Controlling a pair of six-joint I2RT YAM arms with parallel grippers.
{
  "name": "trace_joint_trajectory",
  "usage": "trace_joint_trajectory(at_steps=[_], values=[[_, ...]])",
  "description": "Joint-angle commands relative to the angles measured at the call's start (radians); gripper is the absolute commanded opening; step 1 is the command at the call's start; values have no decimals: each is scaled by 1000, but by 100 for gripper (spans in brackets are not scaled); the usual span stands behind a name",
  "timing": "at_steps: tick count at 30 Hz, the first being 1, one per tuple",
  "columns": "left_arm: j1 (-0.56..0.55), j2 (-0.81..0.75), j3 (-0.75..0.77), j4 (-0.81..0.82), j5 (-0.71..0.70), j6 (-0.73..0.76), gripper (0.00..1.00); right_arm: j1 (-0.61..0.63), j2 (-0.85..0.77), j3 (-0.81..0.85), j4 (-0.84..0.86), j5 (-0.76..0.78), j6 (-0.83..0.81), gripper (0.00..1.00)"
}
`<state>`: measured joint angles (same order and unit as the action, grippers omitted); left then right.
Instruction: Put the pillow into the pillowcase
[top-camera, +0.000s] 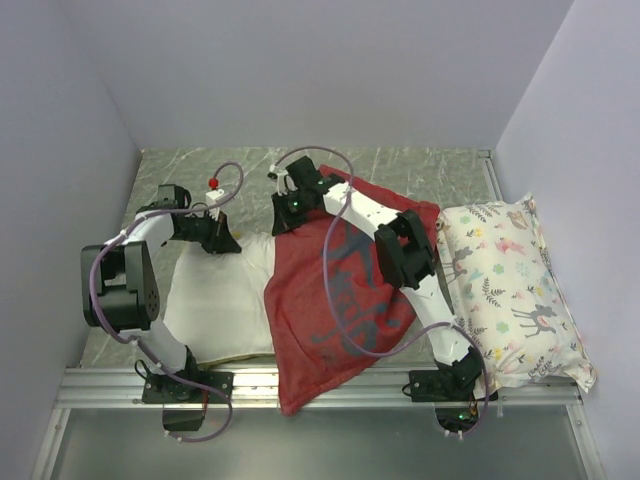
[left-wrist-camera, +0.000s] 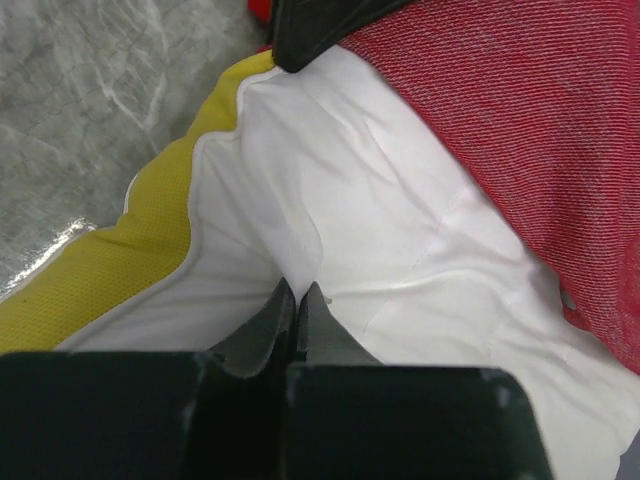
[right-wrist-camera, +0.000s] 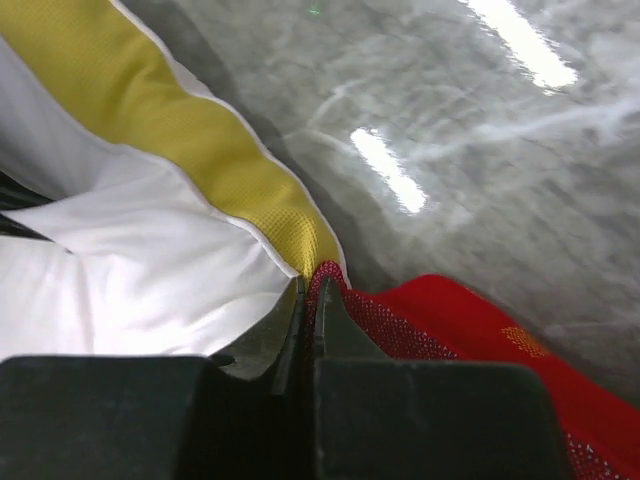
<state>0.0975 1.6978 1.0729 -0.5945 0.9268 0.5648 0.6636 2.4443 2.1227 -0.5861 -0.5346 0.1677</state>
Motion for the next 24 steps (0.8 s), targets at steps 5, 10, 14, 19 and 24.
trace_joint_trajectory(at_steps=[5,10,14,19,24], values=[[-80,-202,-25,30,176,15,0,24,-263,-12,150,-206,153,3],[-151,-291,-25,114,218,-78,0,15,-310,-7,135,-191,167,10],[-206,-326,-16,131,233,-106,1,-16,-314,-17,138,-221,190,11],[-249,-375,-11,108,221,-82,0,-44,-326,-27,144,-248,214,20],[-249,-366,-4,50,214,-33,0,-70,-311,-64,117,-236,207,0]])
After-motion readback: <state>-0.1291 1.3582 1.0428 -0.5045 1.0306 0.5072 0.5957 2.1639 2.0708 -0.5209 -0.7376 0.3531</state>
